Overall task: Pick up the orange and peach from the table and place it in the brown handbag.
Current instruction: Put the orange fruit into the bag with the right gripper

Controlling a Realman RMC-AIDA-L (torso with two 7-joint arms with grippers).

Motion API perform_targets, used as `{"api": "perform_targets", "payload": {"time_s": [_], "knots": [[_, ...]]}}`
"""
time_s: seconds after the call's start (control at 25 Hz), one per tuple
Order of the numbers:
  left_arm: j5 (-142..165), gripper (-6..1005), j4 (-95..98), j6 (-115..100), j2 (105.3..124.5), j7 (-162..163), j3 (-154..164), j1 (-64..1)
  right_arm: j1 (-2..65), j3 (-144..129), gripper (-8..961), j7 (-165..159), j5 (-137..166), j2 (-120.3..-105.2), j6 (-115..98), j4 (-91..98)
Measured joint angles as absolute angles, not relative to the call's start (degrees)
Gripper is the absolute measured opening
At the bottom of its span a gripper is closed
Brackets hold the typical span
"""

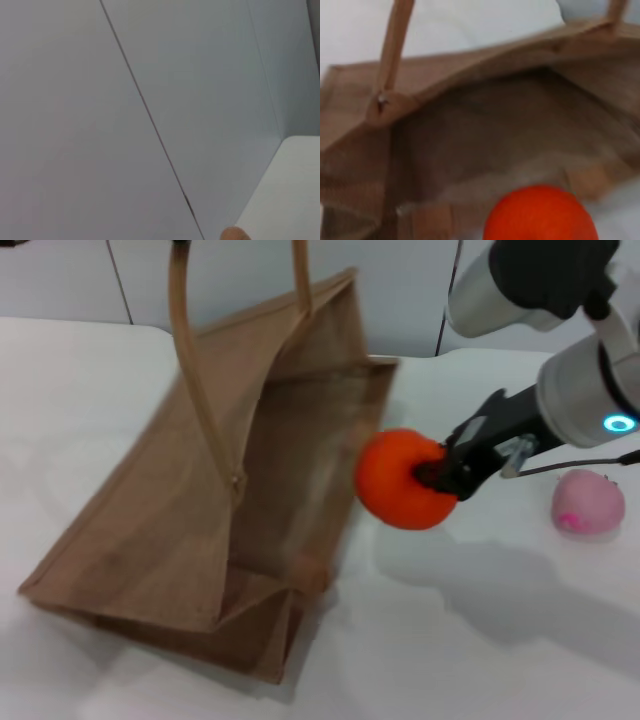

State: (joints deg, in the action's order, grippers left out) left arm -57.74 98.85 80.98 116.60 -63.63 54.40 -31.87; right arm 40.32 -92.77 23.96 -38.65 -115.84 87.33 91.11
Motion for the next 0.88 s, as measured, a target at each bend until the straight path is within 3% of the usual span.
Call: {"api": "perform_targets", "payload": {"time_s": [0.88], "knots": [[-60.1,123,101.3,81.2,116.63,-62.9,56.0,-31.9,42.7,-96.4,183,44.1,-61.6,-115.93,59.5,75.6]]}}
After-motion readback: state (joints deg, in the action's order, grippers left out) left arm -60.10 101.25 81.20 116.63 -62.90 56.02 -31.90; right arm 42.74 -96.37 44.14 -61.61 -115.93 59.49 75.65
